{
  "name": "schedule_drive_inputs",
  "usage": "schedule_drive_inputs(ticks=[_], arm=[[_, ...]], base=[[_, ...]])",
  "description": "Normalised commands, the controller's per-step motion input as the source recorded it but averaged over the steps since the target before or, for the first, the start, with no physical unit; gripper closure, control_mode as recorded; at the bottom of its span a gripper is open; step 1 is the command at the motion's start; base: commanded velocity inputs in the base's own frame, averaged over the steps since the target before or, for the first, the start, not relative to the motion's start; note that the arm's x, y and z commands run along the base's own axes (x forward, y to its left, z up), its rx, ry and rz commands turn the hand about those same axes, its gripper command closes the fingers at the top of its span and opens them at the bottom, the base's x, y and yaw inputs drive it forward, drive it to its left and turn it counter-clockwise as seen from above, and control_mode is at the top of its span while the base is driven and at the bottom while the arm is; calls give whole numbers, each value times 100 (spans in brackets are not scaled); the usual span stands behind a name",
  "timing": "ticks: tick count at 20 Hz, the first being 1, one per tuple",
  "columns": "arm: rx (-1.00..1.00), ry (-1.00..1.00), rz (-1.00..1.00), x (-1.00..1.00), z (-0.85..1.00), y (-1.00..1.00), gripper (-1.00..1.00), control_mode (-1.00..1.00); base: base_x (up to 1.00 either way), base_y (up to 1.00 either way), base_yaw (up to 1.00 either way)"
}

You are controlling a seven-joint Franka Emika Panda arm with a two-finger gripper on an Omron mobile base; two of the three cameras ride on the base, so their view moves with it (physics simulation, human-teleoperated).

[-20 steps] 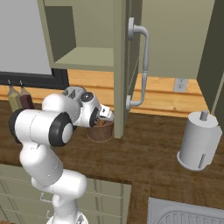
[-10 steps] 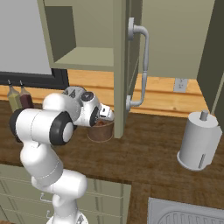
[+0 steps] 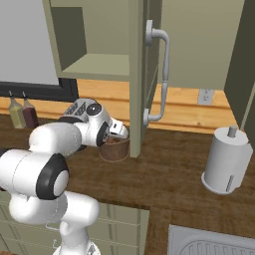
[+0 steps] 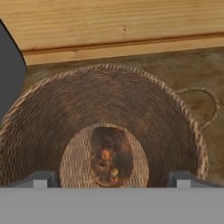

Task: Open the cabinet, pick up the bread from the cabinet and place it in the basket. Then move the basket to the dining counter.

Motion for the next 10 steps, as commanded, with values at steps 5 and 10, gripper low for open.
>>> schedule_drive_inputs(ticks=[5,10], arm=[[1,1,-17,-35,67,-10,-100,-100],[8,6,-18,-37,14,-4,-100,-100]], base=[[0,0,0],[0,0,0]])
